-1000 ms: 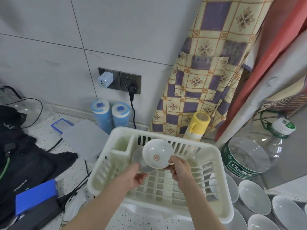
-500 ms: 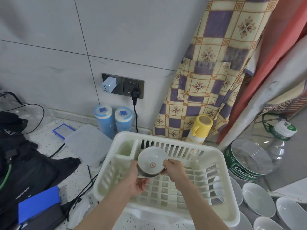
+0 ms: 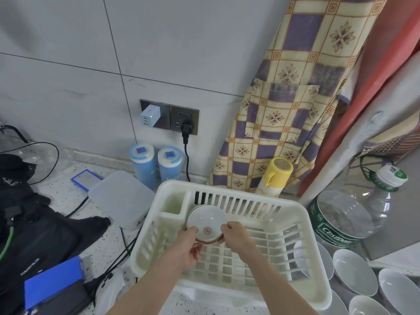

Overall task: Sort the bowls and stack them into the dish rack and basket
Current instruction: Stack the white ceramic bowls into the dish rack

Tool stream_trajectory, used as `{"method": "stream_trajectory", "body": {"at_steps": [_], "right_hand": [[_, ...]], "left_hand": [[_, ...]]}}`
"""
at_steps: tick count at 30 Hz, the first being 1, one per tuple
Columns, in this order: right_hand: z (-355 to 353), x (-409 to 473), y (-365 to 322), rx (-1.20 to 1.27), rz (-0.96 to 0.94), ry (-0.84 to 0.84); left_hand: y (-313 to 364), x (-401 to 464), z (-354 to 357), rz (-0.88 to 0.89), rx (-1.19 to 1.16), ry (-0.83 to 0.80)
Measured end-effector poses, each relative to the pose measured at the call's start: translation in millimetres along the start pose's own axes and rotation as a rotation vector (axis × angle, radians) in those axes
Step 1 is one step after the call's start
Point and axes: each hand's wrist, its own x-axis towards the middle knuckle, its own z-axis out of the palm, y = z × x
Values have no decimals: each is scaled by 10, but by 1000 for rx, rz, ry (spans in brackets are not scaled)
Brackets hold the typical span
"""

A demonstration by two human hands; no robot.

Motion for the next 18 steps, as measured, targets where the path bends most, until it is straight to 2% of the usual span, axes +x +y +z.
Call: {"method": "stream_trajectory", "body": {"at_steps": [9, 18], "right_hand": [[59, 13, 79, 53, 50, -9], [178, 49, 117, 169, 47, 59]], "left_hand": [[-36, 87, -16, -7, 22, -1], [-26, 150, -15, 23, 22, 2]]}}
